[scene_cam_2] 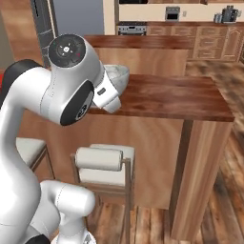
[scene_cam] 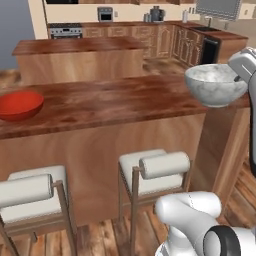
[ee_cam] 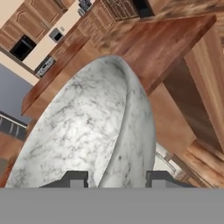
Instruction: Pick up the bowls from the cabinet and place each bowl in front of a stool on the dining counter.
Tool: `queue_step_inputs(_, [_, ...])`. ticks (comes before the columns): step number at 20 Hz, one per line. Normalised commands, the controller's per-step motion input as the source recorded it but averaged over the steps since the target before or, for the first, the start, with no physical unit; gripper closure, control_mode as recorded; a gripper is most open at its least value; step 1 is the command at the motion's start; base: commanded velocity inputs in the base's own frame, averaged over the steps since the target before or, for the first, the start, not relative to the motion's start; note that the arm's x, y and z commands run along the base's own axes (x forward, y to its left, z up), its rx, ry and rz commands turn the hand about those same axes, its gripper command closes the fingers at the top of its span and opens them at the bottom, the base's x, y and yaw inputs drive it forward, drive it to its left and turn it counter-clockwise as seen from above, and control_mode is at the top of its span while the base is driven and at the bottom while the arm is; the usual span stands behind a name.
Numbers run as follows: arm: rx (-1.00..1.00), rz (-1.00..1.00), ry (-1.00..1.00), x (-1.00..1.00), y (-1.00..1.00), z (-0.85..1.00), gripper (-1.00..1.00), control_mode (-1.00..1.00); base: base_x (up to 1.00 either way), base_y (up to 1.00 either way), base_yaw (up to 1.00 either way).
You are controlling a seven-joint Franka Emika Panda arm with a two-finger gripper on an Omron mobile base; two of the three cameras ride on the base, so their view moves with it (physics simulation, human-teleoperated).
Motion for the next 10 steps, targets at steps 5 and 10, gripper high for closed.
queue_step_inputs(5, [0.0,0.0,0.0,0.0,0.0,0.0,1.0,1.0,1.0,0.0,0.0])
queue_step_inputs(10, [0.0,0.0,0.0,0.0,0.0,0.0,1.0,1.0,1.0,-0.04,0.0])
